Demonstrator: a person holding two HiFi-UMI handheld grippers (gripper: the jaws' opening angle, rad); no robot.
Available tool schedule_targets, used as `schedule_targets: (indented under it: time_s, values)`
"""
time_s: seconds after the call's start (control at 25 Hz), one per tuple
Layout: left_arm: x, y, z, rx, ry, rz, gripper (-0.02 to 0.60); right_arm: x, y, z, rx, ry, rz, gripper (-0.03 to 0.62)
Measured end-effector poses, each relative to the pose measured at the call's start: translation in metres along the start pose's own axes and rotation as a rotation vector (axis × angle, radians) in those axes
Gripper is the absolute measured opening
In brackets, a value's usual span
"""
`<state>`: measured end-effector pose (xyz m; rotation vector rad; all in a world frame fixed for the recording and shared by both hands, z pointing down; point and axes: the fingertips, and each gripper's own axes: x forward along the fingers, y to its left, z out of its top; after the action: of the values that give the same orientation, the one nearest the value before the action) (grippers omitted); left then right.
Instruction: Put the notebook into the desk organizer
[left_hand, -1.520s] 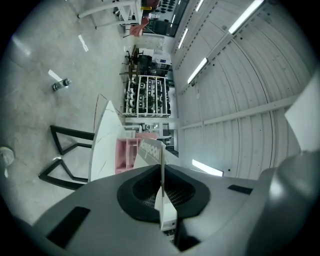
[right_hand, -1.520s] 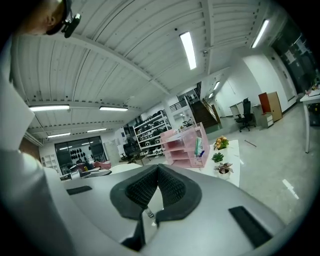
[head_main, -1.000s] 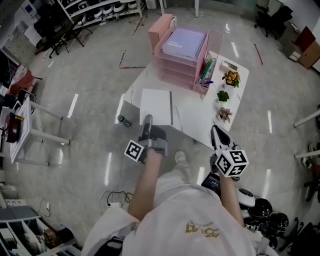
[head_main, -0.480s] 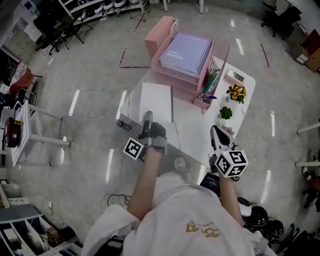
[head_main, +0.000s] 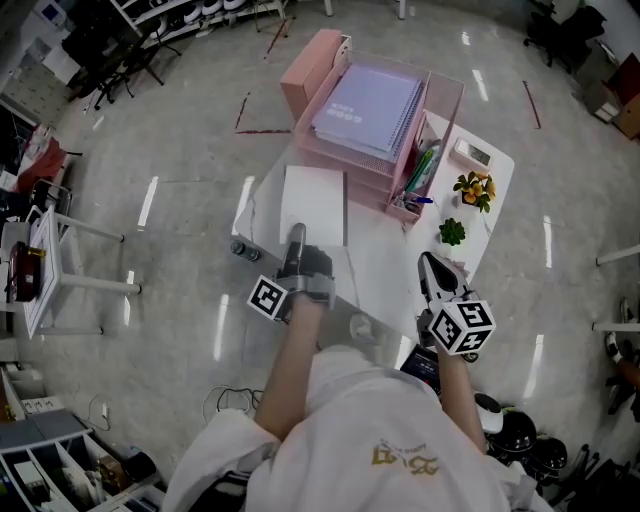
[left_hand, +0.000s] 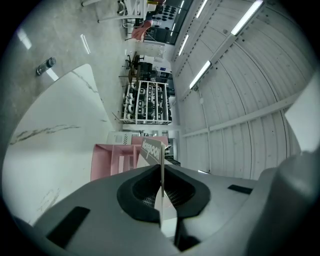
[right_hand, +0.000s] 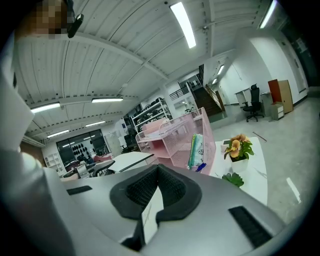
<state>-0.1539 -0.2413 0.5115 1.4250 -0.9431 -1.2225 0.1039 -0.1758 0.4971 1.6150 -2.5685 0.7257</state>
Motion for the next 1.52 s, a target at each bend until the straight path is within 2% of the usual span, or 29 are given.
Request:
schedule_targets:
  time_s: [0.44,0.88,1.52]
  values:
    - [0.012,0.022,-0.006,-0.019,0.017,0.043,0.026,0.016,-0.009,-0.005,0.008,0.039,-0.007,0.012]
    - [0.027,0.050,-0.023,-0.076,0.043,0.078,0.026,0.024,-0.024,-0.014,0.007,0.080,-0.032,0.012]
    - [0.068,0.071,-0.038,-0.057,0.121,0.112,0.026,0.042,-0.045,-0.013,0.034,0.092,-0.090,0.012]
